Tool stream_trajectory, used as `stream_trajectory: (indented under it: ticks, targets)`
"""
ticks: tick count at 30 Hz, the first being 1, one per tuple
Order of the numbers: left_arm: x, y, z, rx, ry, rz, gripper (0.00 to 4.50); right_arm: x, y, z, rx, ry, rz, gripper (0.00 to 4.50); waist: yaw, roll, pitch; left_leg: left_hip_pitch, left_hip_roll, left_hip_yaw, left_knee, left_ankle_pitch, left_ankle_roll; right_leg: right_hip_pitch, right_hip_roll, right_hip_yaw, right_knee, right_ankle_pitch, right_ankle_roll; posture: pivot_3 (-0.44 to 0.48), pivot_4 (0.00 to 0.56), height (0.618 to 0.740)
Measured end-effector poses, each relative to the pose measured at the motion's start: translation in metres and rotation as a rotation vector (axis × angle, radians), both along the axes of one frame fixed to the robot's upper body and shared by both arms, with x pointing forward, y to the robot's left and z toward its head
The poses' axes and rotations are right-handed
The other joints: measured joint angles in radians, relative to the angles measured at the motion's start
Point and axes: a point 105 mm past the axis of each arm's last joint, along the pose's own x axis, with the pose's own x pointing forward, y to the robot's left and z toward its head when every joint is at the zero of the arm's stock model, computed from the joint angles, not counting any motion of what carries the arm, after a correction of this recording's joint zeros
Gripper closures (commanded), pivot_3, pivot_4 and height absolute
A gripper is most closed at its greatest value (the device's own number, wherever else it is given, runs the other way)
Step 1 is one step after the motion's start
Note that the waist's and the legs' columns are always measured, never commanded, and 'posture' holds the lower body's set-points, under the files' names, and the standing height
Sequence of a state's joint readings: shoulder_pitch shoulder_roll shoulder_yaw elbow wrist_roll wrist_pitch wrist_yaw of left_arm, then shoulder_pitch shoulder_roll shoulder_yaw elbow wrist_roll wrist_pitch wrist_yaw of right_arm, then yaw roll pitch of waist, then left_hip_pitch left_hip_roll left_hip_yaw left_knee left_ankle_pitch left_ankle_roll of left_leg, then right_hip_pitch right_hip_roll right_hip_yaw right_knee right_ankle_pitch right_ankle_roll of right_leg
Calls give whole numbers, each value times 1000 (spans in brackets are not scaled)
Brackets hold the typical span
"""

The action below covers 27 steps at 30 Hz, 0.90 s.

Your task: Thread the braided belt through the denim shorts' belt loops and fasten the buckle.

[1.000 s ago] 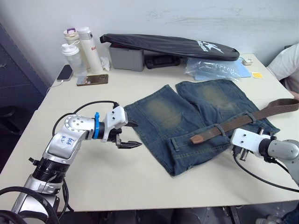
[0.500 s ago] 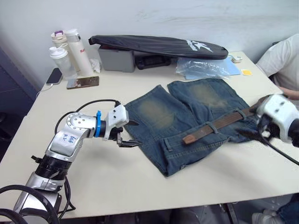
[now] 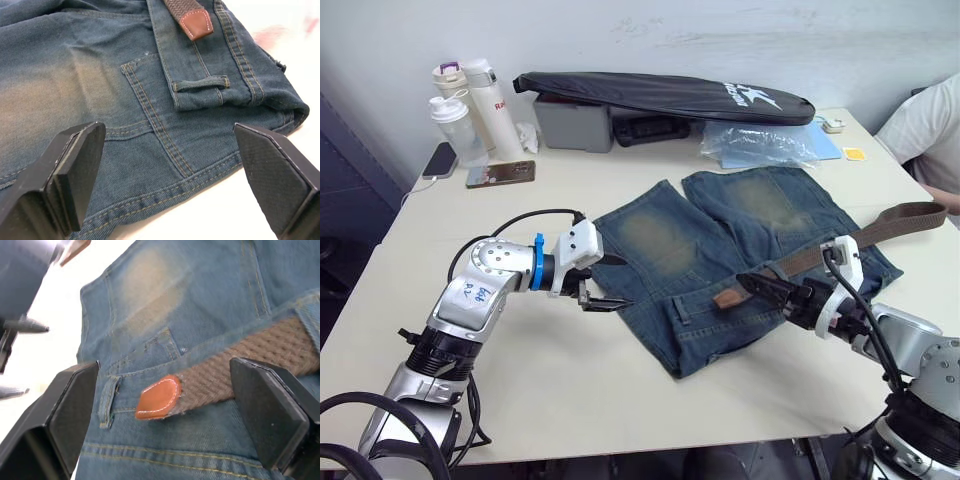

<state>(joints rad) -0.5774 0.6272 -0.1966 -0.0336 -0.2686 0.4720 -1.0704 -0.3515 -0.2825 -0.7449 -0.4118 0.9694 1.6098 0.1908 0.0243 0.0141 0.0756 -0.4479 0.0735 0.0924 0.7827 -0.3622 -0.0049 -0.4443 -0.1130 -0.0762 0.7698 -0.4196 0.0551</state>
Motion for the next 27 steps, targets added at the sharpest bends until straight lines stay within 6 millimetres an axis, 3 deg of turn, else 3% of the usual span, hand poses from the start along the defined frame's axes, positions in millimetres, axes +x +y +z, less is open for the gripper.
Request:
stream_trajectory:
  ticks: [8, 12, 20, 27]
  targets:
    - [1, 4, 0, 12, -4, 21, 0, -4, -2, -7, 177, 65, -60, 75, -3, 0, -1, -6, -4, -1, 3, -1, 1, -1, -1, 5, 2, 1, 0, 0, 150, 622]
    - [-2, 4, -1, 16, -8, 24, 0, -12, -9, -8, 228, 121, -97, 75, -4, 0, -1, -9, -4, 0, 10, -1, 2, -5, 0, 14, 15, 0, 0, 0, 150, 622]
    - [-2, 7, -2, 24, -6, 34, 0, -16, -7, -9, 289, 191, -145, 75, -2, -1, 0, -11, -2, -1, 4, 1, 6, -1, 9, 18, -1, 0, 6, 0, 150, 622]
    - [-1, 8, -2, 25, -4, 41, 0, -9, 3, -9, 319, 197, -150, 75, -2, -1, -1, -10, 5, -1, 4, 1, 6, -2, 18, 24, -3, 1, 6, 0, 150, 622]
